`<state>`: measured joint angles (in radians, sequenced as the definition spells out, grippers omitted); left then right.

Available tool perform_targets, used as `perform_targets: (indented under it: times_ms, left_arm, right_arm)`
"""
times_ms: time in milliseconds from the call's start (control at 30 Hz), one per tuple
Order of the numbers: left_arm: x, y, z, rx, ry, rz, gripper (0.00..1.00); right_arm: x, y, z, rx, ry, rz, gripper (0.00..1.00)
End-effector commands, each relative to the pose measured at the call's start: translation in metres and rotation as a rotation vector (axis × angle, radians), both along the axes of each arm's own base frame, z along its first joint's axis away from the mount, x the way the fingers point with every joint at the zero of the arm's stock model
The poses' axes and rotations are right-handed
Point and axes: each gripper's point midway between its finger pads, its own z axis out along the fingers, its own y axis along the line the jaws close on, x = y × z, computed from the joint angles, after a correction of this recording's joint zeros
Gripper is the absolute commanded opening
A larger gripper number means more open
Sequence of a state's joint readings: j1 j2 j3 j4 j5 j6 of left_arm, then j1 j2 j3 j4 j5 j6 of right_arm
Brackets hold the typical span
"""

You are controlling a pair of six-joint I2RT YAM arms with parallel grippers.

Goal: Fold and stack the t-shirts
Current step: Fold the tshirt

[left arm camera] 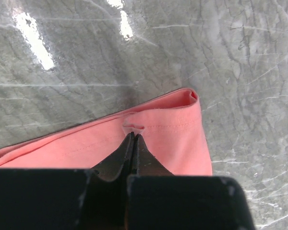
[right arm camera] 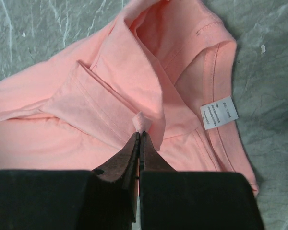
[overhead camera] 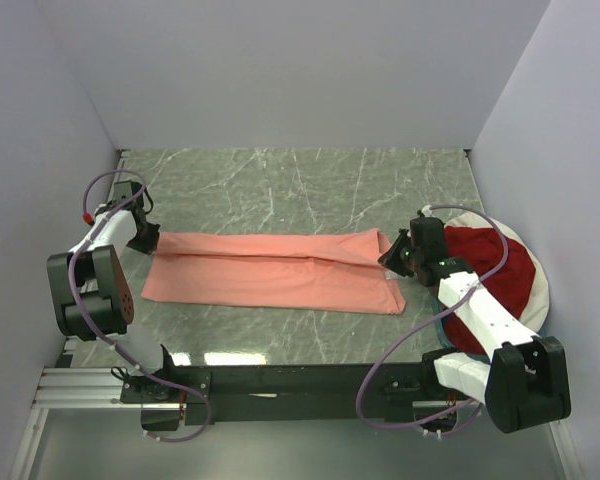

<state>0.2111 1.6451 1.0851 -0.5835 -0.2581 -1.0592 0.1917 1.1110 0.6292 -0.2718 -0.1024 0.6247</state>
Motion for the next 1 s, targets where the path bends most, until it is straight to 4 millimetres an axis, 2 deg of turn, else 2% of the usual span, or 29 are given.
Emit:
perform_targets:
  times_ms: [0, 100, 233, 367, 467, 500, 567, 600, 767, 800, 900, 967]
  left_arm:
    - [0.007, 0.005, 0.022, 0.024, -0.078, 0.003, 0.01]
    - [0.004, 0.006, 0.023, 0.031, -0.076, 0.004, 0.01]
    - [0.001, 0.006, 0.022, 0.031, -0.082, 0.005, 0.01]
    - [-0.006, 0.003, 0.008, 0.017, -0.068, 0.009, 0.01]
    - [-0.012, -0.001, -0.001, -0.012, -0.093, 0.007, 0.12]
    - [-0.014, -0.002, -0.002, -0.02, -0.098, 0.005, 0.23]
    - [-0.018, -0.003, -0.002, -0.031, -0.11, 0.005, 0.33]
    - [-0.018, -0.003, 0.0, -0.03, -0.119, 0.005, 0.43]
    - [-0.017, -0.002, 0.025, -0.01, -0.181, -0.001, 0.58]
    - [-0.017, -0.001, 0.033, -0.001, -0.197, -0.004, 0.61]
    - [-0.014, -0.003, 0.048, 0.005, -0.222, -0.033, 0.65]
    - [-0.01, -0.011, 0.055, -0.019, -0.256, -0.073, 0.66]
  right_arm:
    - [0.004, -0.003, 0.012, 0.002, -0.045, -0.014, 0.0]
    - [0.003, -0.002, 0.011, 0.008, -0.047, -0.011, 0.0]
    - [-0.001, -0.002, 0.0, 0.014, -0.025, -0.011, 0.0]
    - [-0.007, 0.004, -0.01, 0.043, -0.005, 0.01, 0.0]
    - [-0.012, 0.008, -0.015, 0.06, 0.008, 0.029, 0.17]
    - [-0.014, 0.009, -0.015, 0.064, 0.007, 0.036, 0.3]
    - [-0.016, 0.008, -0.012, 0.055, -0.003, 0.046, 0.37]
    - [-0.017, 0.007, -0.007, 0.053, -0.019, 0.048, 0.42]
    - [-0.007, 0.013, 0.018, 0.04, -0.091, 0.084, 0.45]
    - [-0.001, 0.022, 0.024, 0.033, -0.1, 0.107, 0.45]
    - [0.018, 0.032, 0.033, -0.028, -0.108, 0.111, 0.45]
    - [0.029, 0.041, 0.035, -0.059, -0.109, 0.127, 0.45]
